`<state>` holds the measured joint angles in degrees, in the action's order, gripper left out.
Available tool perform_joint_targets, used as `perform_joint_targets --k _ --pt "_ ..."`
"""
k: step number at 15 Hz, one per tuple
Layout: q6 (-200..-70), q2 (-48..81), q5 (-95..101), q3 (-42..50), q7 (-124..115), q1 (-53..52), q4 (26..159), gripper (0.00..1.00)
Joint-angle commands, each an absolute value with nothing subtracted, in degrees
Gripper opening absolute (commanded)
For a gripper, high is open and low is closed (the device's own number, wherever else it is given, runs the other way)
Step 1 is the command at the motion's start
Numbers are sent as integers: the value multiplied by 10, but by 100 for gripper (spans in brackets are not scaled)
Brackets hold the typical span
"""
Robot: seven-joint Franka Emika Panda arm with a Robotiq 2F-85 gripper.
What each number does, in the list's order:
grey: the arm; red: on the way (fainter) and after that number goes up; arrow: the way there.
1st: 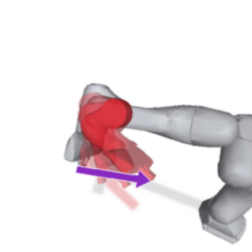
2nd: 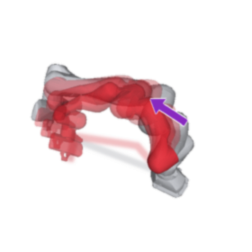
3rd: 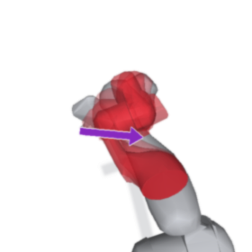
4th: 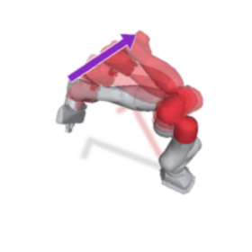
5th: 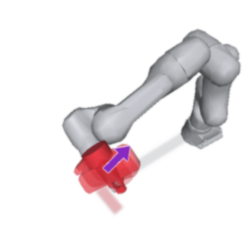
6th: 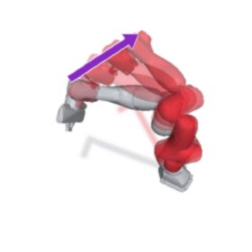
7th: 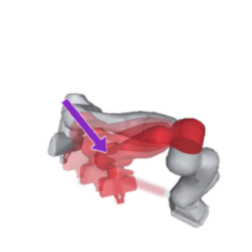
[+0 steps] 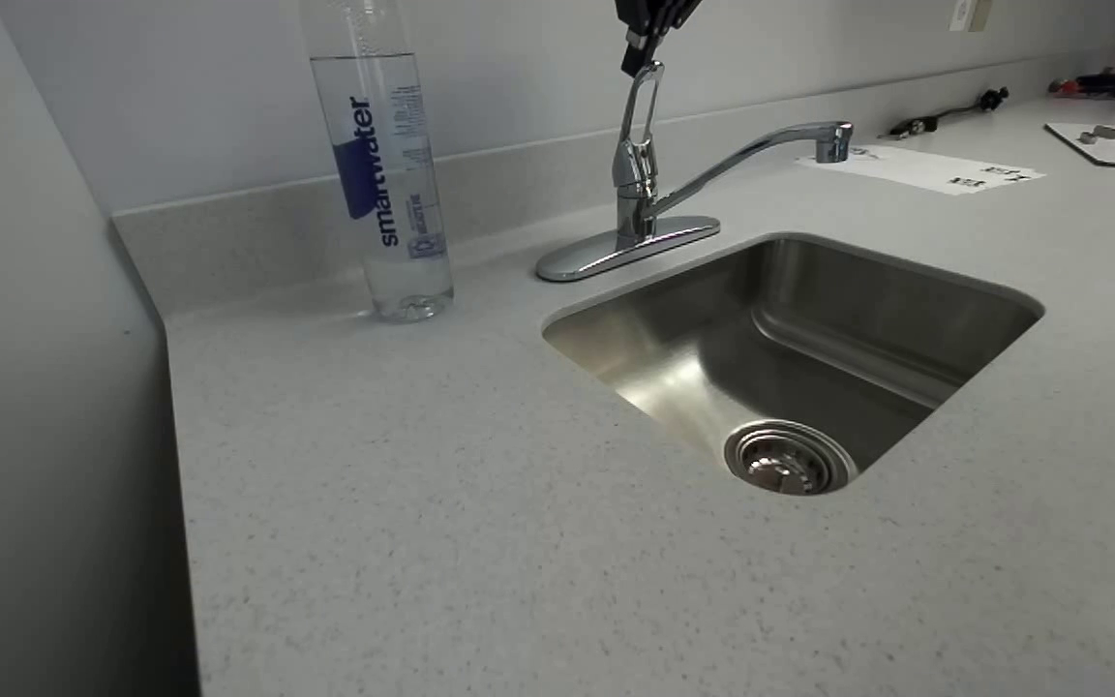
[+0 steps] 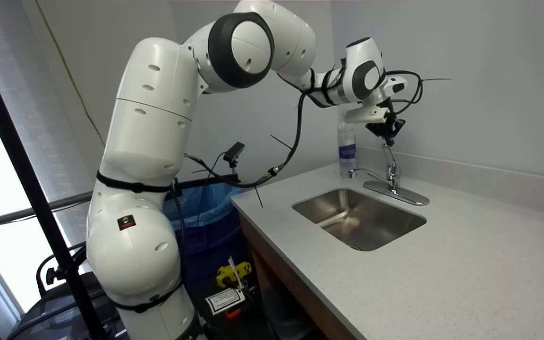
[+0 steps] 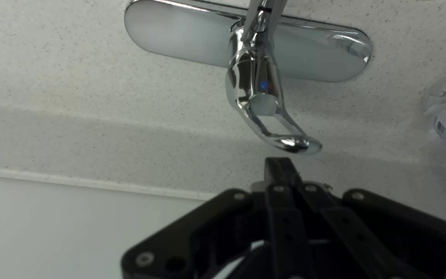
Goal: Move the nozzle from right to left then close the faucet.
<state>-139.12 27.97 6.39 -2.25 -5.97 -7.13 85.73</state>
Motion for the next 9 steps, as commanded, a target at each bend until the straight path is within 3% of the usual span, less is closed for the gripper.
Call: perform_joint_targets --k 1,9 --pt "-1404 271 68 -19 -56 -79 875 0" --pt "-1321 213 49 -30 -39 -70 934 0"
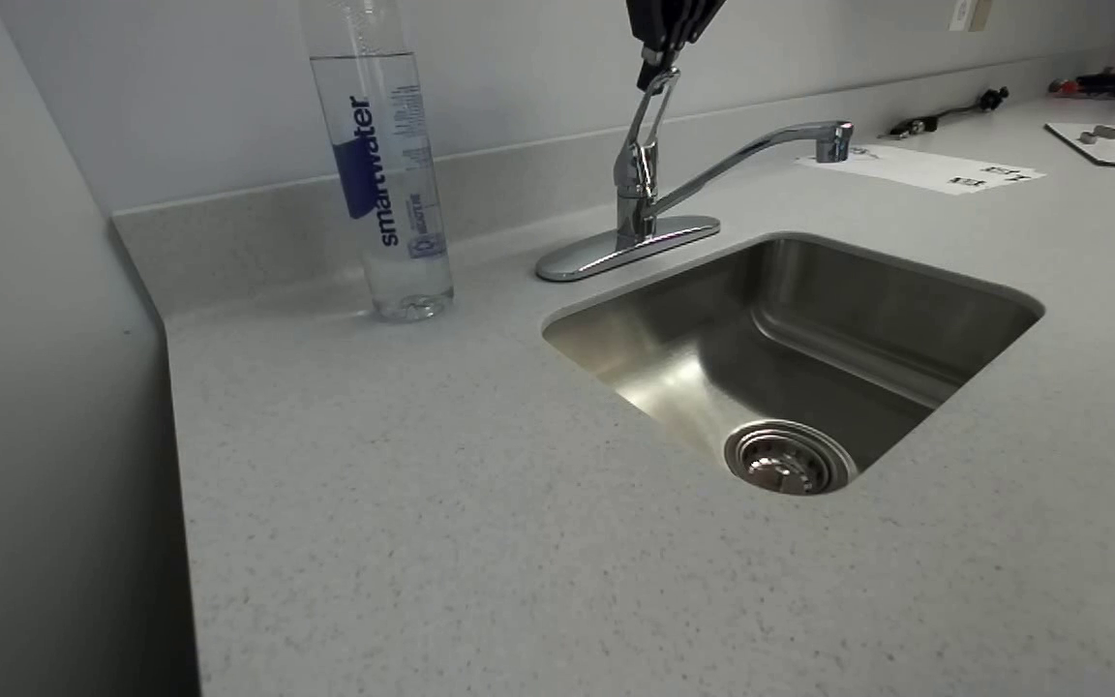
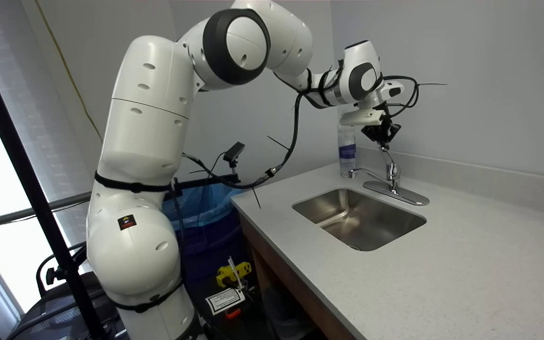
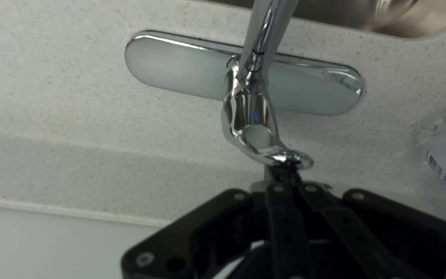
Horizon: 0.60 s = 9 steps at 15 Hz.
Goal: Move the nozzle from right to left then close the faucet.
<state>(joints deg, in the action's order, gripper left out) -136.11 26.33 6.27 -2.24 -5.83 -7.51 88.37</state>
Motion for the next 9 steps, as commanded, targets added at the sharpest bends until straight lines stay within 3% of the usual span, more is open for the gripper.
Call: perform_joint_targets --k 1,9 --pt "-1308 202 47 -31 -35 -69 946 0" --pt "-1242 129 53 -31 -27 -66 1031 0"
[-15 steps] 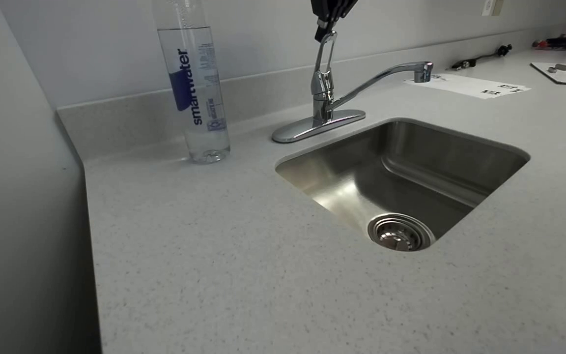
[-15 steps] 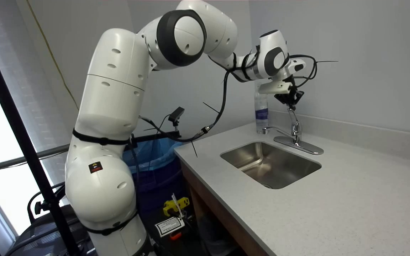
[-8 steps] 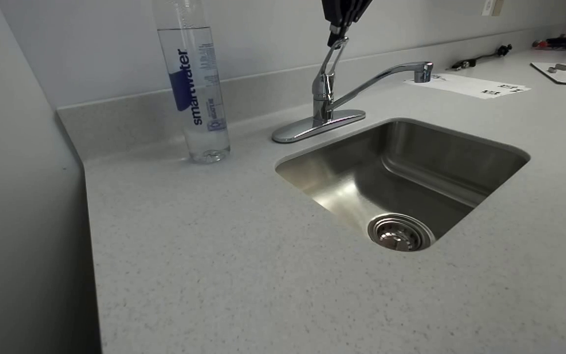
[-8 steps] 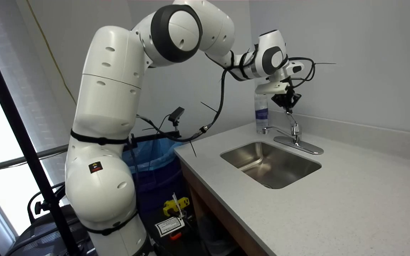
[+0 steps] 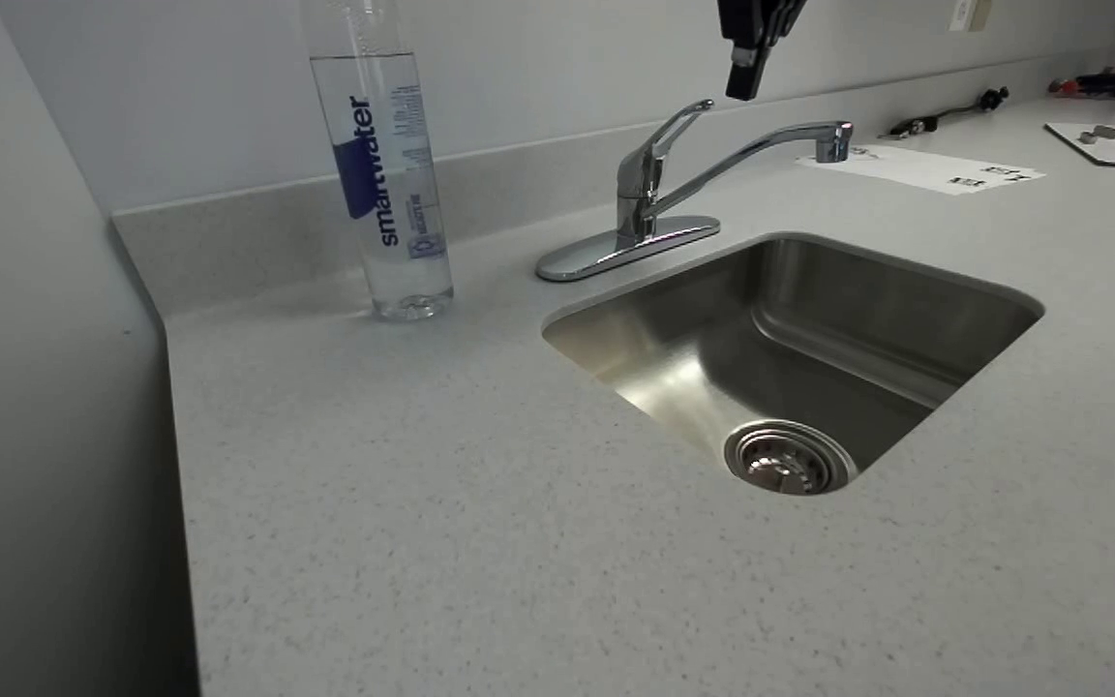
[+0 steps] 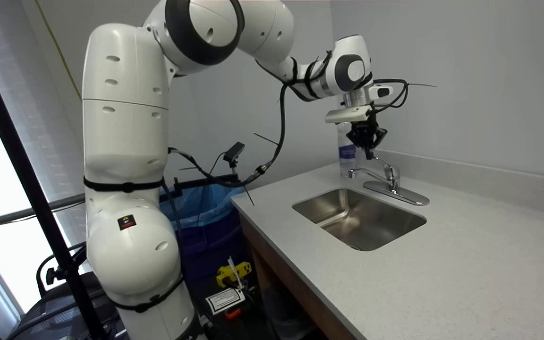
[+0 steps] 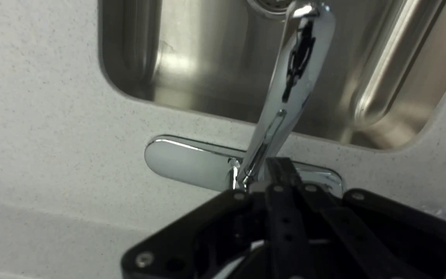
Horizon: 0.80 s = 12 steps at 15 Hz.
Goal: Move the nozzle from right to left then close the faucet.
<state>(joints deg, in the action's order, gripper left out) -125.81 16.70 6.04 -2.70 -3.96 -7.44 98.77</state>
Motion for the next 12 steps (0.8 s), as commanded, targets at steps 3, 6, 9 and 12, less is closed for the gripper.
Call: perform_joint_targets --k 3,6,9,12 --pt "-1233 114 50 -31 -27 -62 1043 0" --pt "-1232 94 43 -33 -22 -59 1050 0" --pt "-1231 71 35 -34 -15 -56 1054 0" --pt "-1233 48 26 -32 -12 -54 1055 0"
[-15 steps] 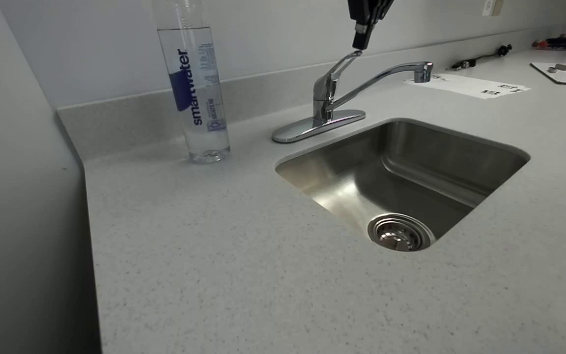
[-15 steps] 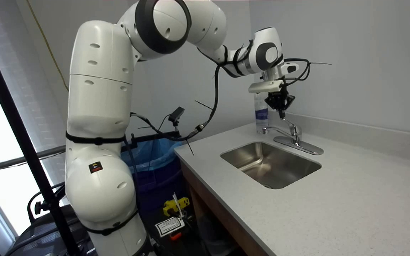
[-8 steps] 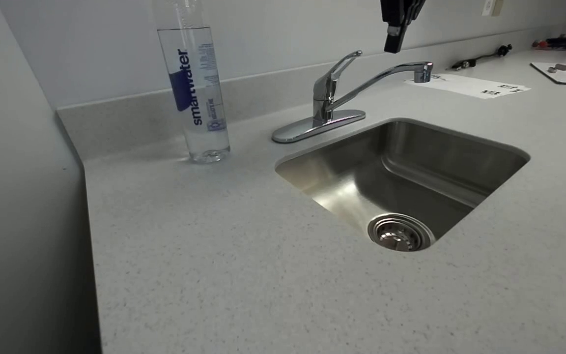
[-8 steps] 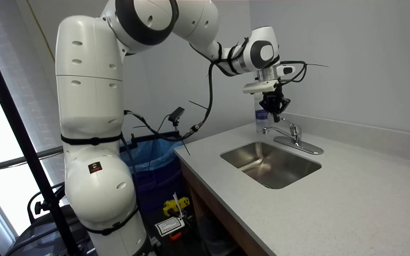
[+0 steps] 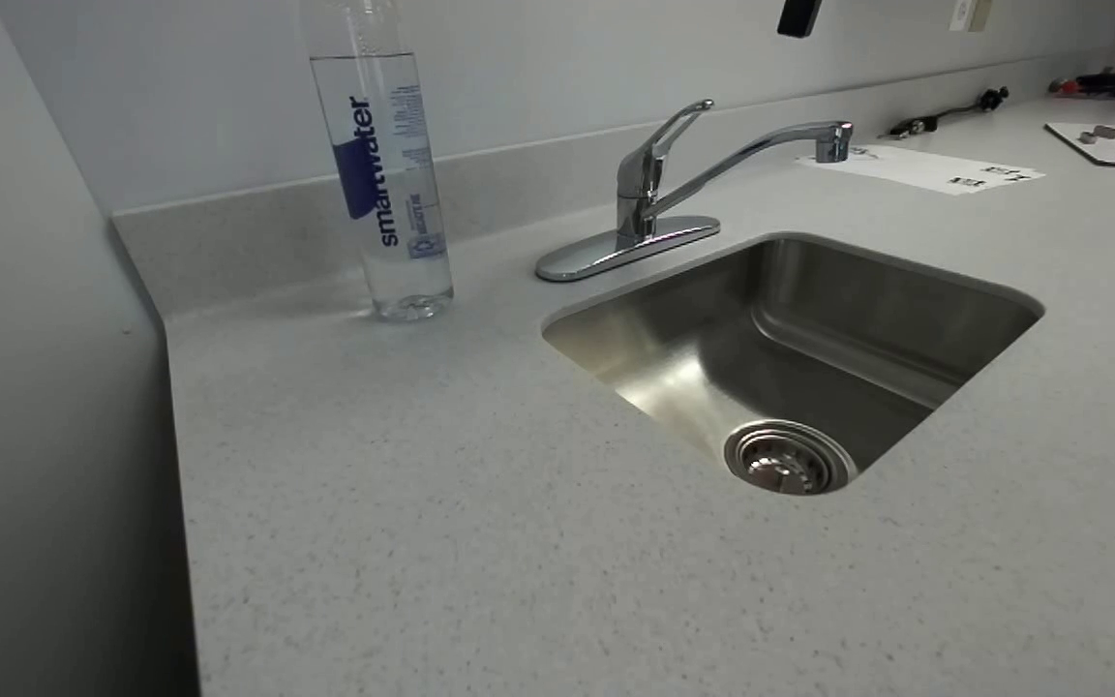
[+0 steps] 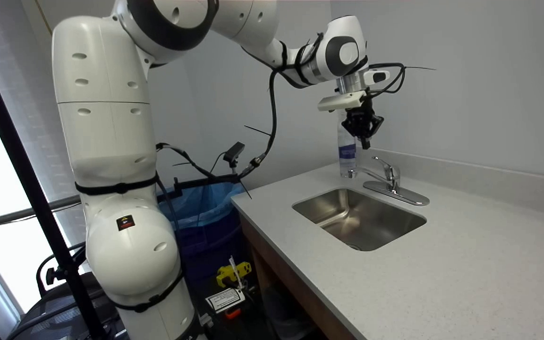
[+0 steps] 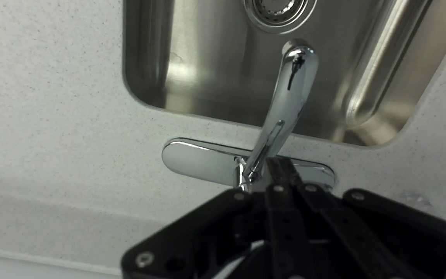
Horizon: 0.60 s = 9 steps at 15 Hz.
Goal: Move the nozzle from right to left then close the faucet.
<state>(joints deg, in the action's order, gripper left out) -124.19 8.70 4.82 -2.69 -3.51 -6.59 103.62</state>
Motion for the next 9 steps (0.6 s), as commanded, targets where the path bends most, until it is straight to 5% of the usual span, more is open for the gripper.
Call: perform_joint_targets --k 1,6,7,9 --pt "-1236 42 26 -32 -13 -53 1056 0" --pt "-1235 16 28 -30 -18 -50 1059 0" --pt "-1232 11 27 -29 -19 -50 1059 26" --pt "-1233 2 24 -28 -17 -47 1061 34"
